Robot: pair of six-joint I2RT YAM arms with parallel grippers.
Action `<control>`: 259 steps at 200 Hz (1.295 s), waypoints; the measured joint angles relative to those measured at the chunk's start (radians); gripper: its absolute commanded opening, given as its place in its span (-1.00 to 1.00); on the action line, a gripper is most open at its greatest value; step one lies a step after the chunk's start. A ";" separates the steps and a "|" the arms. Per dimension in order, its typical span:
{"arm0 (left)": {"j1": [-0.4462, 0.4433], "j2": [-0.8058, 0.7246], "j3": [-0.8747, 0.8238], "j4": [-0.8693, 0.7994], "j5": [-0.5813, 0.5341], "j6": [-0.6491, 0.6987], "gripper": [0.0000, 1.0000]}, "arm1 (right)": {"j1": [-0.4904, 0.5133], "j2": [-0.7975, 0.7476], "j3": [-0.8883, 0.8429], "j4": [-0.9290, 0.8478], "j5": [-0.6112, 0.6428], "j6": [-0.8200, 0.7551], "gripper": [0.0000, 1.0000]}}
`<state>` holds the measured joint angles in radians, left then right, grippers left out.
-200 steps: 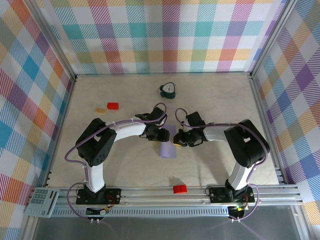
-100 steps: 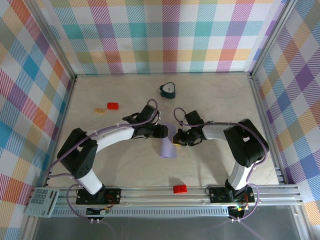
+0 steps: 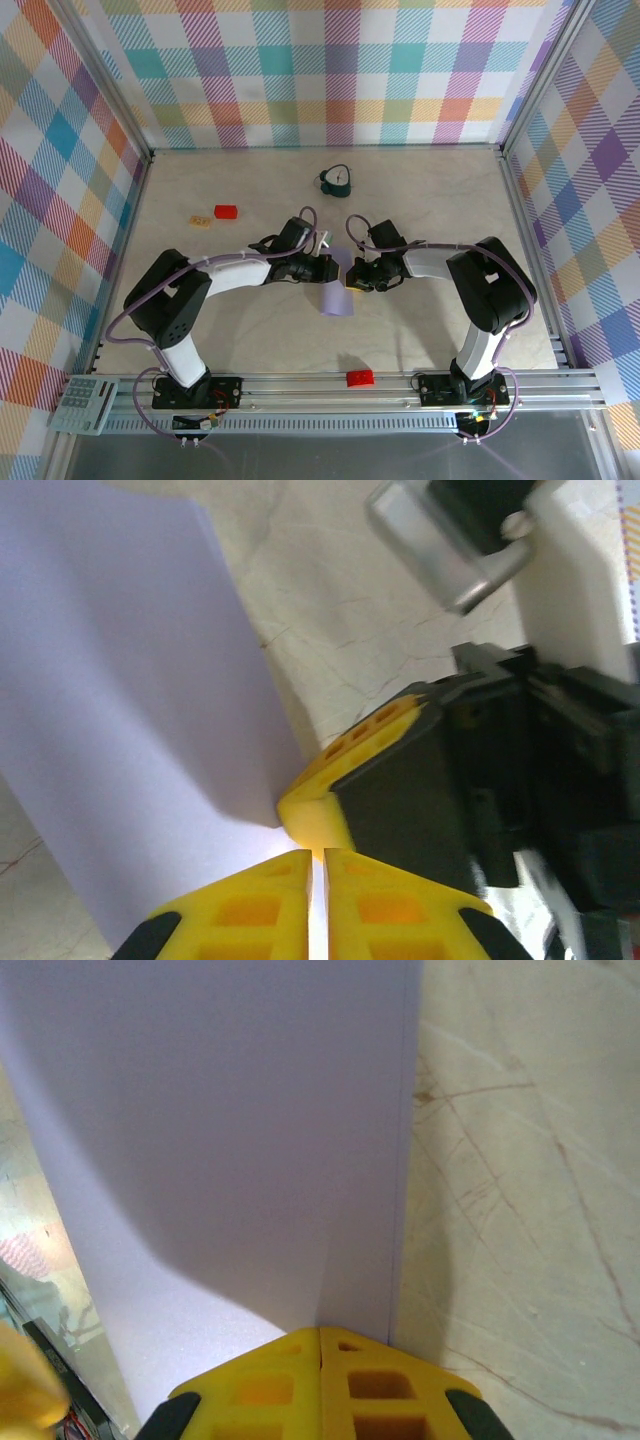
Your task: Fold a paper plane with a square sheet of paper (fold left side to right side)
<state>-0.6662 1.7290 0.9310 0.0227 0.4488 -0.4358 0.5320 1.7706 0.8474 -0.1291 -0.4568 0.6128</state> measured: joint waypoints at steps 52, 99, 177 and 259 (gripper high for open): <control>0.038 0.054 -0.053 0.041 0.006 0.000 -0.84 | 0.003 0.002 0.011 -0.020 0.011 -0.006 -1.00; 0.063 0.069 -0.092 0.088 0.016 0.003 -0.91 | 0.005 0.002 0.013 -0.026 0.018 -0.024 -1.00; 0.101 0.038 -0.144 0.129 0.050 0.020 -1.00 | 0.006 0.002 0.014 -0.026 0.019 -0.027 -1.00; 0.071 -0.035 -0.110 0.111 0.093 0.038 -1.00 | 0.006 0.000 0.018 -0.031 0.027 -0.027 -1.00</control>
<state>-0.5953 1.6943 0.8211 0.1333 0.5415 -0.3981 0.5377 1.7702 0.8650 -0.1596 -0.4301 0.5854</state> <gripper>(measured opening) 0.051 0.051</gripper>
